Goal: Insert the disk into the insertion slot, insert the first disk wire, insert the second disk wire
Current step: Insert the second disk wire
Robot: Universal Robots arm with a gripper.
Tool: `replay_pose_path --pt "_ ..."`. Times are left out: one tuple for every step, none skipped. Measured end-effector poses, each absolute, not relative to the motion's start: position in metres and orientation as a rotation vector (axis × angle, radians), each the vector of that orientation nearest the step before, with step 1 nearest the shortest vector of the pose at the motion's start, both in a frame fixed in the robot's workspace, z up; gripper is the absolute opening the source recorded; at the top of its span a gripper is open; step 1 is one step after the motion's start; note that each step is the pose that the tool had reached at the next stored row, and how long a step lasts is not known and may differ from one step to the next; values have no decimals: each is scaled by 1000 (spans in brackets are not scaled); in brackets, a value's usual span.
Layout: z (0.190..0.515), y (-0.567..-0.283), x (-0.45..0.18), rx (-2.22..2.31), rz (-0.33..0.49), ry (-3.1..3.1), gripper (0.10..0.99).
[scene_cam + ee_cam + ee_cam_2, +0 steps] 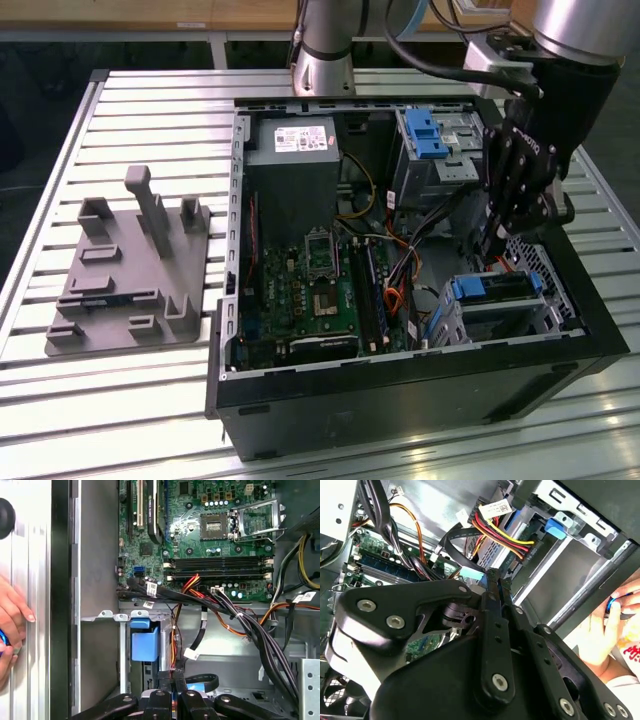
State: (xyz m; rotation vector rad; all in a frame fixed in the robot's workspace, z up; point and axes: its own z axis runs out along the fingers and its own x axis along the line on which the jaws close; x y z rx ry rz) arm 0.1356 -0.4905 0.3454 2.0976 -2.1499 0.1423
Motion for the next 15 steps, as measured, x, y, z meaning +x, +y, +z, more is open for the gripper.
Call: replay_pose_path --pt "345 -493 136 2100 138 -2152 145" --pt "345 -495 136 2102 134 -2154 145" --pt "345 -497 136 2103 133 -2155 145" --pt "345 -500 136 2103 132 -2155 145" --pt "345 -503 136 2103 132 -2155 145" --pt "345 -506 136 2102 131 -2154 145" --pt "345 -507 136 2102 130 -2153 145" --pt "345 -509 137 2101 128 -2153 145" --pt "345 -510 138 2101 126 -2152 145" --pt "345 -511 140 2100 123 -2151 145" --pt "345 -511 141 2100 121 -2151 145" --pt "345 -511 142 2101 118 -2154 145" --pt "345 -511 142 2103 111 -2158 145" --pt "345 -511 142 2109 97 -2166 145" --pt "345 -511 142 2118 79 -2176 145"
